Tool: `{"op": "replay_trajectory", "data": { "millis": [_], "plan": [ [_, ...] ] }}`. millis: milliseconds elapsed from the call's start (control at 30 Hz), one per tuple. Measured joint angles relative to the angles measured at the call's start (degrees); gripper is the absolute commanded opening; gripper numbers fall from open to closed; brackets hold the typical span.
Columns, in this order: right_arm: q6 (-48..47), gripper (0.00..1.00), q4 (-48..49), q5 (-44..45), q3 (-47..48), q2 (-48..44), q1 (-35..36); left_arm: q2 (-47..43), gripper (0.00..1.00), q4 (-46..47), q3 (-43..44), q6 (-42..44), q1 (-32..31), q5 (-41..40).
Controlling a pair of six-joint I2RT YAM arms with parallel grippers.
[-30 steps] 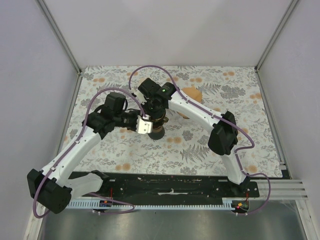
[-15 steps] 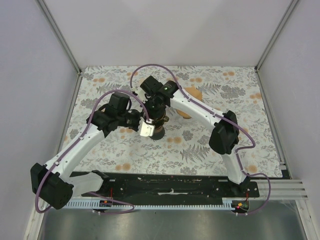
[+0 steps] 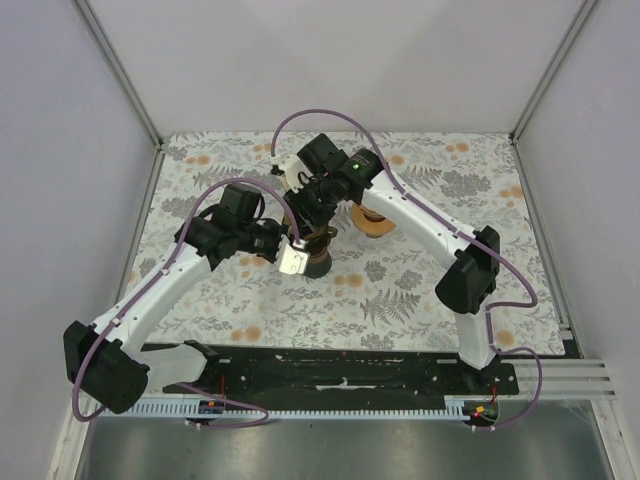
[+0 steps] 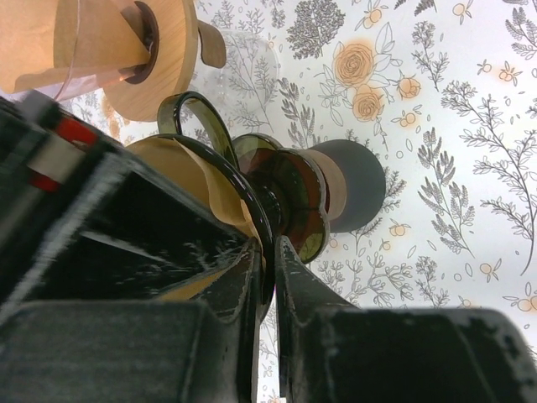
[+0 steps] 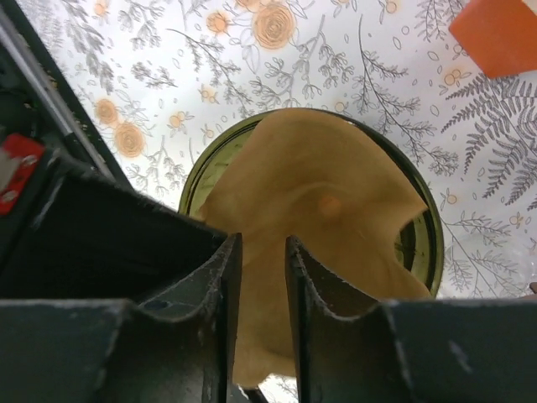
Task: Place the coffee filter in the dripper
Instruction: Place the coffee filter in the coffee dripper.
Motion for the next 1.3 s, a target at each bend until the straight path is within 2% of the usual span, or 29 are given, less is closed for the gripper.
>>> {"op": "replay_trajectory", "data": {
  "millis": [367, 533, 633, 700, 767, 833, 967, 1133, 1167, 1300],
  "plan": [
    [-3.5, 0.53, 1.2, -8.2, -2.4, -6.0, -2.7, 0.5, 0.02, -1.9, 1.0, 2.9, 0.1, 0.1],
    [-12.2, 0.6, 9.8, -10.3, -14.7, -18.4, -3.8, 0.9, 0.02, -3.0, 1.7, 4.0, 0.1, 0.0],
    [-21.7, 0.7, 19.5, -13.1, -28.8, -29.6, -4.3, 1.1, 0.02, -3.4, 1.9, 4.5, 0.1, 0.0],
    [-29.6, 0.71, 25.4, -15.6, -37.6, -35.7, -4.2, 1.1, 0.02, -3.7, 2.1, 4.7, 0.1, 0.0],
    [-36.5, 0.72, 29.8, -17.6, -43.8, -38.8, -3.8, 1.2, 0.02, -3.8, 2.1, 4.9, 0.1, 0.0],
    [-41.1, 0.74, 33.5, -17.9, -46.2, -38.2, -3.3, 1.2, 0.02, -3.9, 2.1, 5.1, 0.1, 0.1],
    [-48.2, 0.73, 39.8, -16.7, -47.1, -33.5, -2.0, 1.2, 0.02, -3.9, 2.1, 5.5, 0.1, 0.1],
    [-52.9, 0.67, 43.7, -15.8, -47.3, -29.1, -0.7, 1.2, 0.02, -3.9, 2.1, 5.6, 0.1, 0.1],
    [-53.3, 0.64, 44.1, -16.1, -47.6, -28.8, -0.7, 1.2, 0.02, -4.0, 2.1, 5.8, 0.1, 0.1],
    [-54.6, 0.39, 45.3, -16.4, -48.1, -28.6, -0.8, 1.4, 0.02, -3.6, 2.1, 5.9, 0.1, 0.2]
  ]
}}
